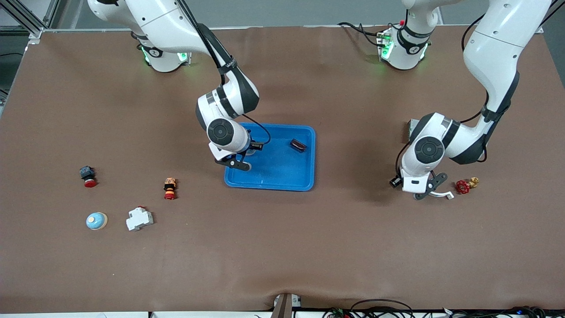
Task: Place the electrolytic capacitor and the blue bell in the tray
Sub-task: 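Grasp the second capacitor with the left gripper while the right gripper carries the bell, then release the bell in the tray while the left gripper carries the capacitor over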
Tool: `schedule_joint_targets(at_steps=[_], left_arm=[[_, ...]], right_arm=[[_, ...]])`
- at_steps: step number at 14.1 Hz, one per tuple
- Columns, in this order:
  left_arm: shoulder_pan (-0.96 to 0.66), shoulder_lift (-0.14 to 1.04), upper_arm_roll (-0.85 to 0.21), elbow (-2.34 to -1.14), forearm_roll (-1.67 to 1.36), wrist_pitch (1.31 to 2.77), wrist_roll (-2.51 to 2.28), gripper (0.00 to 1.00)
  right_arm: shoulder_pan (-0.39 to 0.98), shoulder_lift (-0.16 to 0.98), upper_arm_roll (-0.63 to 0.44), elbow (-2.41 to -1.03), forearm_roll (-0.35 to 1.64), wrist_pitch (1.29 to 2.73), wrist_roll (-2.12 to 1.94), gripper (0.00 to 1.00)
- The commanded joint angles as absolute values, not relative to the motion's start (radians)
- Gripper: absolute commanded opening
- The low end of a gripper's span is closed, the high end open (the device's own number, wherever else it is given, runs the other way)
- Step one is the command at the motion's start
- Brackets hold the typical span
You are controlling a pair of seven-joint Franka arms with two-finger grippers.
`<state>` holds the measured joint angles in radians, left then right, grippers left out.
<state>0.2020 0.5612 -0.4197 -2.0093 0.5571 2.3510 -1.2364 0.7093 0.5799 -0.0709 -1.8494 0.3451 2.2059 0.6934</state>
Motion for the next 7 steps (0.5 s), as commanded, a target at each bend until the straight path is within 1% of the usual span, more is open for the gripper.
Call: schedule_joint_targets(at_steps=[1,2,3,4,5,6,7], left_arm=[[0.216,0.560,-0.423,-2.014,0.565,2.342,-1.238,0.42],[0.215,0.558,-0.423,-2.013,0.565,2.341,-1.246,0.17],[0.212,0.554,-0.425,-2.010,0.563,2.335,-1.250,0.00],[0.207,0.548,-0.426,-2.003,0.551,2.333,-1.270,0.00],[0.203,0.545,-0.429,-1.997,0.551,2.330,-1.314,0.00],[0.195,0.538,-0.452,-1.994,0.551,2.329,-1.343,0.00],[0.189,0.534,-0.468,-1.984,0.551,2.318,-1.354,0.00]], right_arm=[[0.735,0.595,-0.081,-1.847,0.382,2.226,0.693,0.14],[0.736,0.595,-0.081,-1.847,0.382,2.226,0.693,0.15],[0.736,0.597,-0.081,-1.847,0.382,2.226,0.693,0.15],[0.736,0.597,-0.081,-1.847,0.382,2.226,0.692,0.16],[0.736,0.597,-0.081,-1.847,0.382,2.224,0.690,0.21],[0.738,0.597,-0.081,-1.847,0.382,2.223,0.690,0.50],[0.739,0.597,-0.083,-1.845,0.380,2.224,0.689,0.90]])
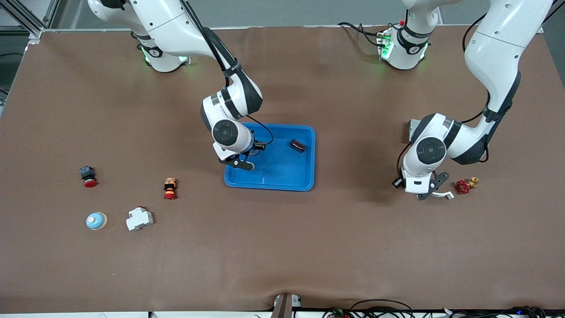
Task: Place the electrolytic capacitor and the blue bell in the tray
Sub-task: 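Release the bell in the tray while the left gripper carries the capacitor over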
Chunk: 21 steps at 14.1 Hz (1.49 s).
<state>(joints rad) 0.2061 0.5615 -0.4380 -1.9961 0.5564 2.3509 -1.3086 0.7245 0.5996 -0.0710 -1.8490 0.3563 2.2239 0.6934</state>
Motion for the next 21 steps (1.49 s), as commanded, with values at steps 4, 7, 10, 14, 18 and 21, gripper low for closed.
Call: schedule_joint_targets(at_steps=[4,7,10,14,18,21], left_arm=[[0.176,0.509,-0.560,-1.927,0.551,2.227,-1.425,0.00],[0.149,0.525,-0.633,-1.884,0.549,2.227,-1.557,0.00],[0.027,0.595,-0.641,-1.784,0.549,2.227,-1.727,0.00],[-0.122,0.721,-0.640,-1.582,0.549,2.230,-1.845,0.00],[-0.250,0.804,-0.615,-1.520,0.558,2.241,-1.830,0.00],[-0.325,0.839,-0.568,-1.506,0.557,2.241,-1.844,0.00]], right_arm=[[0.733,0.531,-0.084,-1.839,0.377,2.159,0.686,1.00],[0.668,0.425,-0.095,-1.836,0.348,2.025,0.524,1.00],[0.507,0.379,-0.103,-1.783,0.287,1.867,0.246,1.00],[0.338,0.388,-0.101,-1.662,0.054,1.795,-0.080,1.00],[0.187,0.457,-0.101,-1.560,-0.087,1.827,-0.424,1.00],[0.072,0.537,-0.101,-1.551,-0.149,2.013,-0.634,1.00]])
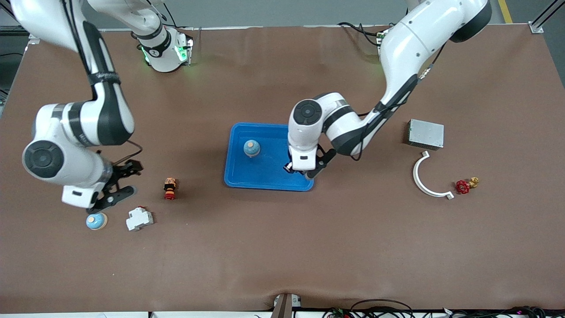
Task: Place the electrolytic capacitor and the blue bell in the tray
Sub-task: 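Lower the capacitor into the tray with the left gripper while the right reaches a bell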
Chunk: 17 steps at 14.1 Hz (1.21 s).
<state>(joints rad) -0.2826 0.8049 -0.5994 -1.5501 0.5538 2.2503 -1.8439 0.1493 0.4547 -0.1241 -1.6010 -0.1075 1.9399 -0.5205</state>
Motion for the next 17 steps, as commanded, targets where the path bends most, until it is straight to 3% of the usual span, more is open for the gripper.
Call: schedule_joint_targets(at_steps=[1,5,6,8,9,10,12,17], left_arm=[[-0.342,0.848,-0.552,-1.506,0.551,2.241,-1.844,0.00],[-0.351,0.865,-0.549,-1.506,0.561,2.241,-1.842,0.00],[-0.350,0.865,-0.549,-1.506,0.555,2.241,-1.842,0.09],[-0.345,0.864,-0.548,-1.506,0.552,2.241,-1.844,0.44],[-0.345,0.861,-0.546,-1.506,0.552,2.241,-1.844,0.79],[-0.347,0.859,-0.546,-1.505,0.555,2.241,-1.842,1.00],[-0.342,0.835,-0.546,-1.503,0.558,2.240,-1.841,1.00],[-0.240,0.672,-0.555,-1.503,0.551,2.157,-1.772,1.00]], right_arm=[[0.043,0.569,-0.101,-1.551,-0.152,2.061,-0.694,1.00],[-0.024,0.698,-0.101,-1.451,-0.150,2.109,-0.842,1.00],[-0.031,0.719,-0.101,-1.433,-0.152,2.127,-0.882,1.00],[-0.052,0.745,-0.101,-1.424,-0.152,2.195,-0.966,1.00],[-0.057,0.756,-0.101,-1.424,-0.152,2.235,-1.009,1.00],[-0.064,0.773,-0.101,-1.420,-0.152,2.281,-1.055,1.00],[-0.092,0.813,-0.100,-1.407,-0.147,2.388,-1.155,1.00],[-0.107,0.834,-0.095,-1.417,-0.085,2.358,-1.163,1.00]])
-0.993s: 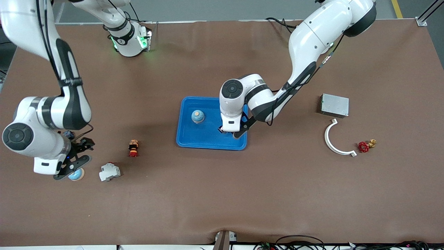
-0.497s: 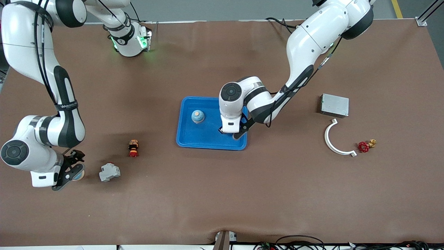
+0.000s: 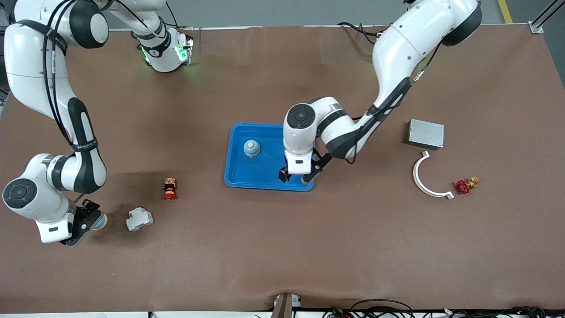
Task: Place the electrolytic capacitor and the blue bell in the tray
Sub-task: 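Lower the capacitor into the tray with the left gripper while the right reaches a bell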
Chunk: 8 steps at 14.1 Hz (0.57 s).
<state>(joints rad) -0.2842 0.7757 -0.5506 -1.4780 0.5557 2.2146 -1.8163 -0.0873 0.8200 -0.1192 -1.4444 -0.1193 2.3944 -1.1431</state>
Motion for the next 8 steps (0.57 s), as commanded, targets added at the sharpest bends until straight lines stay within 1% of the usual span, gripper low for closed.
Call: schedule_joint_targets(at_steps=[1,2,4,8], left_arm=[[-0.213,0.623,-0.557,-1.503,0.546,2.136,-1.729,1.00],[-0.184,0.586,-0.560,-1.503,0.514,2.114,-1.673,1.00],[-0.119,0.508,-0.557,-1.503,0.430,2.077,-1.495,1.00],[0.043,0.378,-0.558,-1.503,0.347,1.921,-1.089,1.00]], right_arm=[[-0.106,0.841,-0.095,-1.417,-0.046,2.303,-1.163,1.00],[-0.107,0.847,-0.097,-1.417,-0.014,2.277,-1.164,1.00],[-0.113,0.857,-0.095,-1.417,-0.006,2.275,-1.172,1.00],[-0.129,0.874,-0.095,-1.414,-0.011,2.278,-1.177,1.00]])
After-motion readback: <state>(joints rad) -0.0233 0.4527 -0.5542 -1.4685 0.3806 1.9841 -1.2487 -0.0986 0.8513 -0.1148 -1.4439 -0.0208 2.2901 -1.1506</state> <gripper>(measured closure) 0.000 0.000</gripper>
